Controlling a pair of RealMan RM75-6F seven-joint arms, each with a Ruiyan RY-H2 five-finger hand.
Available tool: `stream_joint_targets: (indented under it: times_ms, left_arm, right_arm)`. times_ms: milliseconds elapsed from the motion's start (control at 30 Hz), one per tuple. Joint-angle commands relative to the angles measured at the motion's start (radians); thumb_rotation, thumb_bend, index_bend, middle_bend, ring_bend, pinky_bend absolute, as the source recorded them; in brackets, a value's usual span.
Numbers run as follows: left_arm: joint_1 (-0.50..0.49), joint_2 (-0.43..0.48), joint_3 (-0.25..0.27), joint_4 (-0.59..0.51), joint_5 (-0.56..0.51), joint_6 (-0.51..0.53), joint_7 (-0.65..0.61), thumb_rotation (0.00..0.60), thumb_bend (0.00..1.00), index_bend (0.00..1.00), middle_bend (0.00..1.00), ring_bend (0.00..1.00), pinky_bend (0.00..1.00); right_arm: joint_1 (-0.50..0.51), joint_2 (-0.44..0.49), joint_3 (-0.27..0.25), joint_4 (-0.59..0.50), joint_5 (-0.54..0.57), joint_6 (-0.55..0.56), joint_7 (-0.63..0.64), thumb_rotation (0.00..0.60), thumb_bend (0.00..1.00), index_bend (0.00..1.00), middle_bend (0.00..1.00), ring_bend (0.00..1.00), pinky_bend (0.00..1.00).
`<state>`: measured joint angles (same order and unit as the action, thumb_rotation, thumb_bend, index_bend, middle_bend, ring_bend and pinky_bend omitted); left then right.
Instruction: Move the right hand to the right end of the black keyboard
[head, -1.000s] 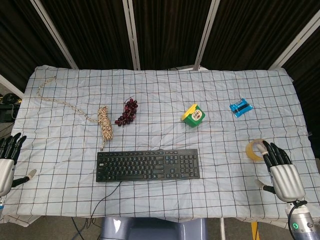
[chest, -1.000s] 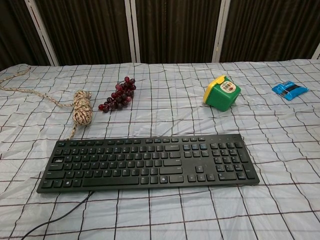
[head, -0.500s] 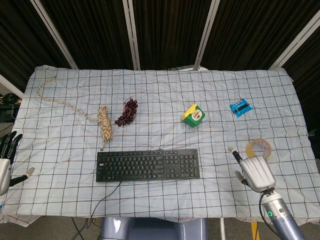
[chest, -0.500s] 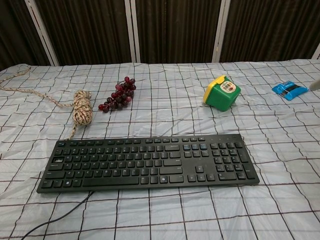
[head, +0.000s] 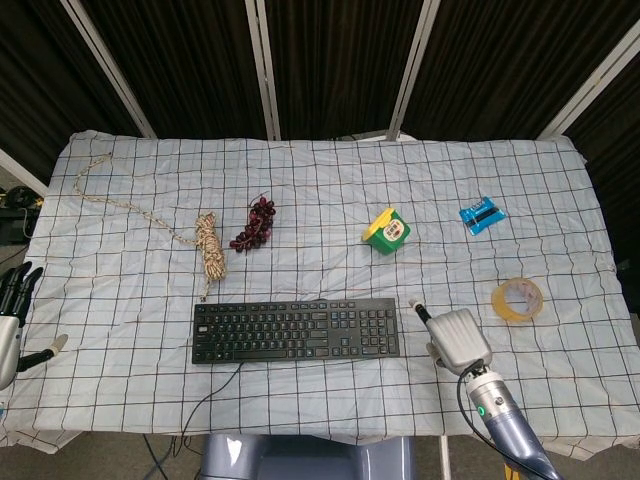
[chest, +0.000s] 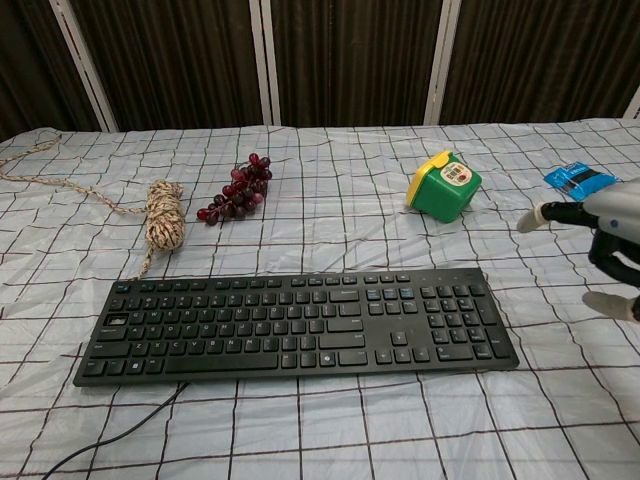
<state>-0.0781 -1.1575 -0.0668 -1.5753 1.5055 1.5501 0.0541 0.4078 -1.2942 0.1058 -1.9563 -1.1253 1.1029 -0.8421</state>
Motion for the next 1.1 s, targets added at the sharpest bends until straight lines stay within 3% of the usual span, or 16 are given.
stream_joint_targets:
  times_ms: [33, 533, 1100]
  left_arm:
    - [0.0, 0.0, -0.001, 0.0, 0.0, 0.0, 0.0, 0.6, 0.12, 0.0, 0.0, 0.0, 0.0]
    - [-0.001, -0.003, -0.007, 0.006, -0.006, 0.002, -0.007, 0.6, 0.12, 0.0, 0.0, 0.0, 0.0]
    - [-0.002, 0.0, -0.012, 0.0, -0.023, -0.008, -0.014, 0.6, 0.12, 0.0, 0.0, 0.0, 0.0]
  right_arm:
    - [0.032, -0.04, -0.004, -0.009, 0.054, 0.003, -0.044, 0.6, 0.37, 0.13, 0.83, 0.82, 0.78]
    - [0.069, -0.131, -0.065, -0.007, 0.162, 0.053, -0.09, 0.6, 0.38, 0.15, 0.83, 0.82, 0.78]
    - [0.105, -0.194, -0.08, 0.052, 0.255, 0.066, -0.057, 0.6, 0.38, 0.15, 0.83, 0.82, 0.78]
